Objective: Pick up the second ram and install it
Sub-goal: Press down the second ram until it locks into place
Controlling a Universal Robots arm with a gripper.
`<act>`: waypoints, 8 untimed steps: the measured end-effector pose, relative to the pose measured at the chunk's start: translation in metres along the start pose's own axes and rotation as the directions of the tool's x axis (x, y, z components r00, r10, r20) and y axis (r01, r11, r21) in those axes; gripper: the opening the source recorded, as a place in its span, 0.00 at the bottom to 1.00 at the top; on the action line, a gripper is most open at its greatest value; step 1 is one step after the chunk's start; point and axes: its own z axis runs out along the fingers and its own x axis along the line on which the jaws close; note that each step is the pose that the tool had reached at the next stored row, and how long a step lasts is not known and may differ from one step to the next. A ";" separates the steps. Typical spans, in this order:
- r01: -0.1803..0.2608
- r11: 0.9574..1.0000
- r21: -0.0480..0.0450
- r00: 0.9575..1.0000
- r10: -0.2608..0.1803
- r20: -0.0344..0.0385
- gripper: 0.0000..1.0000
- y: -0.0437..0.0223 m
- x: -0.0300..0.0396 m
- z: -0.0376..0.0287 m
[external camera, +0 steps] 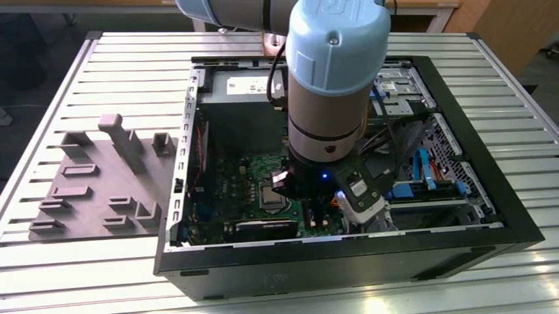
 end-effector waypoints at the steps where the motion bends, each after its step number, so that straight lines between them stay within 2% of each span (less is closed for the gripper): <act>1: 0.000 1.000 0.000 1.000 0.000 0.000 0.11 0.0000 0.0000 0.0001; 8: 0.000 1.000 0.000 1.000 0.000 0.000 0.11 0.0000 0.0000 0.0005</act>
